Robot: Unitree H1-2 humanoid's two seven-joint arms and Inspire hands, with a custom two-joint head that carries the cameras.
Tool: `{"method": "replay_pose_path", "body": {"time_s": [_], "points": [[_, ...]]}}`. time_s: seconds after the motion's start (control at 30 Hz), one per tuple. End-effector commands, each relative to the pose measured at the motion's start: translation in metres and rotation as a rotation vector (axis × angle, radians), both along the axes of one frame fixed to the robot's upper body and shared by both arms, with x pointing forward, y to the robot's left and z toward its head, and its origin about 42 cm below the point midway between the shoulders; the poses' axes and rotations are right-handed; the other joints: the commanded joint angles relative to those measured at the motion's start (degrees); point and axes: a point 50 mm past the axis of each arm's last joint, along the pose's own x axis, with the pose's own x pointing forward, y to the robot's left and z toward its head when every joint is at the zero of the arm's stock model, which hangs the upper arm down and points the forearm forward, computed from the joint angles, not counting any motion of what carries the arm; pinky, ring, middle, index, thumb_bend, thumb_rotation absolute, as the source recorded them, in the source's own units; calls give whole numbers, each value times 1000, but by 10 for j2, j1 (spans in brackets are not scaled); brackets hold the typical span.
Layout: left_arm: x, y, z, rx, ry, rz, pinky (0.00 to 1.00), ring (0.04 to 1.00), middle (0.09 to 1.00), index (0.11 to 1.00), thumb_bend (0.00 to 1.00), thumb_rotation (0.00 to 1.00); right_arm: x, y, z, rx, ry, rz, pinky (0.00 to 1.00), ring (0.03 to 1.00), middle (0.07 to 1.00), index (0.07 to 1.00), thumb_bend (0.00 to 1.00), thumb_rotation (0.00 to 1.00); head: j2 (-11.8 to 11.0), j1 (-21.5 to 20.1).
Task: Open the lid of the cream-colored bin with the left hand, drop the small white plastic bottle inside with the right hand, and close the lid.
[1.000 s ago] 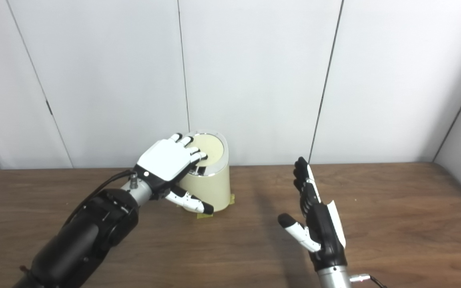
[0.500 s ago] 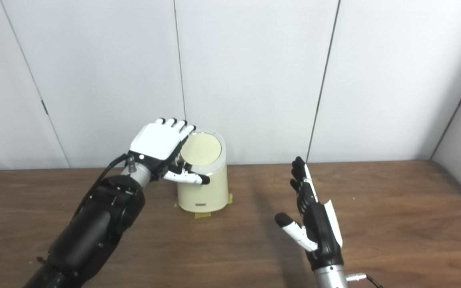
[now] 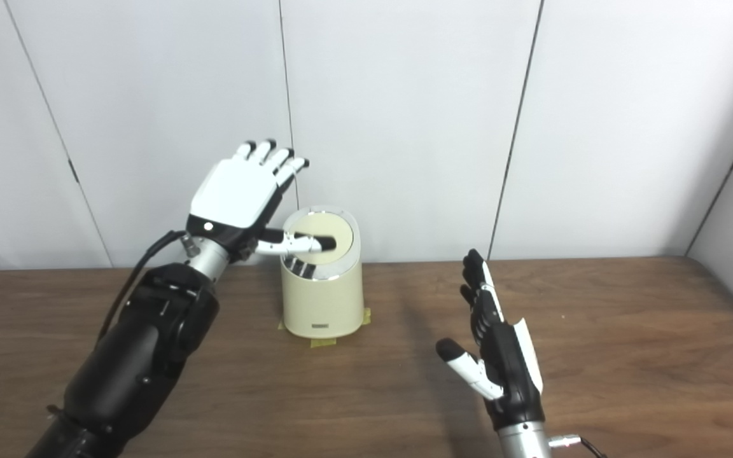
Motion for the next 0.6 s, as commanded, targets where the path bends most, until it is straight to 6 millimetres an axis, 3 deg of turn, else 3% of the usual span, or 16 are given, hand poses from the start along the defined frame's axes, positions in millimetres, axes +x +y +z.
{"method": "replay_pose_path", "body": {"time_s": [0.0, 0.17, 0.2, 0.27, 0.3, 0.33, 0.4, 0.53, 0.57], "points": [[-3, 1, 25, -62, -132, -47, 1000, 974, 921, 908, 773, 997, 6, 3, 17, 9, -75, 4, 976, 997, 997, 1000, 970, 749, 0, -2], [-11, 7, 29, -242, -178, -138, 990, 900, 853, 858, 751, 1000, 6, 3, 17, 10, -74, 2, 982, 996, 998, 1000, 971, 749, 1, -3], [-15, 10, 30, -325, -161, -160, 949, 882, 834, 837, 738, 1000, 6, 2, 17, 12, -76, 3, 983, 997, 998, 1000, 971, 749, 2, -4], [-26, 17, 32, -472, -101, -187, 733, 794, 792, 783, 701, 1000, 7, 1, 17, 15, -79, 2, 978, 994, 996, 1000, 962, 742, 1, -4], [-33, 20, 31, -545, -61, -198, 630, 735, 759, 755, 667, 950, 7, 0, 17, 17, -82, 2, 975, 991, 994, 1000, 955, 739, 2, -5], [-37, 22, 31, -586, -34, -205, 595, 711, 746, 742, 639, 889, 7, 0, 18, 18, -83, 1, 975, 988, 992, 1000, 948, 738, 2, -4], [-54, 30, 22, -716, 27, -246, 584, 700, 740, 735, 571, 801, 5, -1, 21, 17, -96, -9, 968, 974, 981, 990, 918, 744, 2, -2], [-85, 41, -1, -950, 86, -296, 655, 731, 744, 738, 442, 781, 3, -5, 23, 48, -126, -38, 892, 915, 930, 935, 847, 728, 2, 0], [-92, 43, -6, -1007, 95, -306, 663, 738, 745, 737, 395, 737, 3, -6, 23, 64, -131, -42, 872, 898, 918, 922, 805, 708, 2, 1]]}}
